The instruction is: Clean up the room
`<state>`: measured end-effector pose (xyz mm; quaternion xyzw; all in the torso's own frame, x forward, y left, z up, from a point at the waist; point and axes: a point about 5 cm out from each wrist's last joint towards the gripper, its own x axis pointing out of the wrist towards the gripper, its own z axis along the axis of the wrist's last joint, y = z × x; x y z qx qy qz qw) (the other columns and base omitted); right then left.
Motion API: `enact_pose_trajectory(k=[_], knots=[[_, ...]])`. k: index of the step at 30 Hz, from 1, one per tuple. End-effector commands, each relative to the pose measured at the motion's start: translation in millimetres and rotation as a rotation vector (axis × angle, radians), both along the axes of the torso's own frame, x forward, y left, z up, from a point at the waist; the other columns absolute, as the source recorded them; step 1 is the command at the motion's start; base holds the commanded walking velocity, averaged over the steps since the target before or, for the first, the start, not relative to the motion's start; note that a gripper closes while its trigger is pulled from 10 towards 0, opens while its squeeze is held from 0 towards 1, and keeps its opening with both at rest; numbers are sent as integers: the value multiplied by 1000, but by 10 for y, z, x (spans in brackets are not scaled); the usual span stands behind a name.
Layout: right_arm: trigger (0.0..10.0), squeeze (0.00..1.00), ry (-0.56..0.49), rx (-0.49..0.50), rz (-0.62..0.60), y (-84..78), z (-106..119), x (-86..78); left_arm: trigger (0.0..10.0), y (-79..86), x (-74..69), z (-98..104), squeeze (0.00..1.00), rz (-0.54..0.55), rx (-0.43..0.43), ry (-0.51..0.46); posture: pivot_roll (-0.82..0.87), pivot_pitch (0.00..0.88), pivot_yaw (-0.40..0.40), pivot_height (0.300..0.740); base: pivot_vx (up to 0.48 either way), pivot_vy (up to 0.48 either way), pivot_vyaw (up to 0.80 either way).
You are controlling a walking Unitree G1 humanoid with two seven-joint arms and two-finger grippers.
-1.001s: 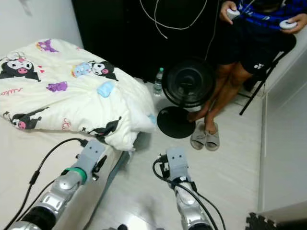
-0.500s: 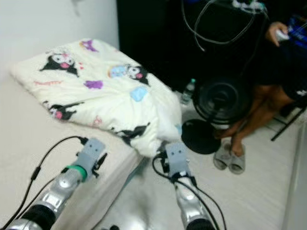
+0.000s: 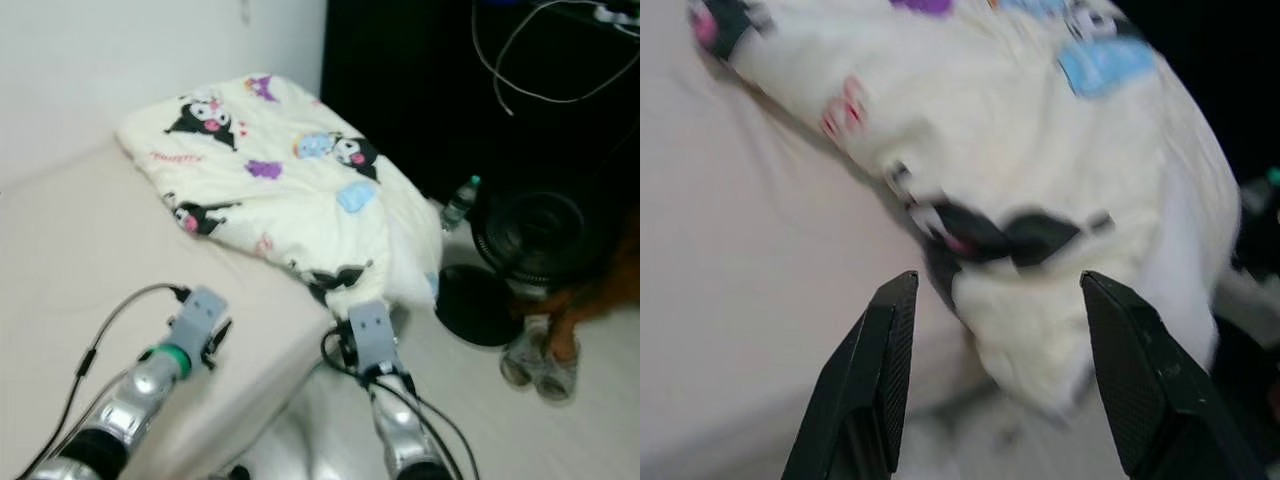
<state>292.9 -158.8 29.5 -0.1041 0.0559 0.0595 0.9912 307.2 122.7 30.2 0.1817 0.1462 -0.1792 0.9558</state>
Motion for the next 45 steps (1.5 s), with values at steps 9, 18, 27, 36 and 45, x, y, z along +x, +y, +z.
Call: enact_pose_trajectory(k=[9, 18, 27, 36, 45], knots=[[10000, 0, 42, 5, -10, -30, -104, -87, 10000, -29, -39, -55, 0, -2, -5, 25, -51, 42, 33, 740, 0, 0, 718], [10000, 0, 41, 12, -9, -26, -108, -90, 10000, -51, -34, -50, 0, -6, -8, 23, -49, 44, 32, 740, 0, 0, 719], [10000, 0, 42, 17, -8, -23, -108, -88, 10000, -73, -23, -26, 0, -15, -13, 11, -49, 44, 32, 740, 0, 0, 719], [10000, 0, 35, 33, -14, -22, -102, -89, 10000, -127, -16, 27, 0, -56, -19, -33, -51, 45, 34, 740, 0, 0, 719], [10000, 0, 15, 81, -47, -31, -76, -79, 10000, -165, -13, 66, 0, -80, -26, -68, -55, 40, 36, 740, 0, -240, 80]])
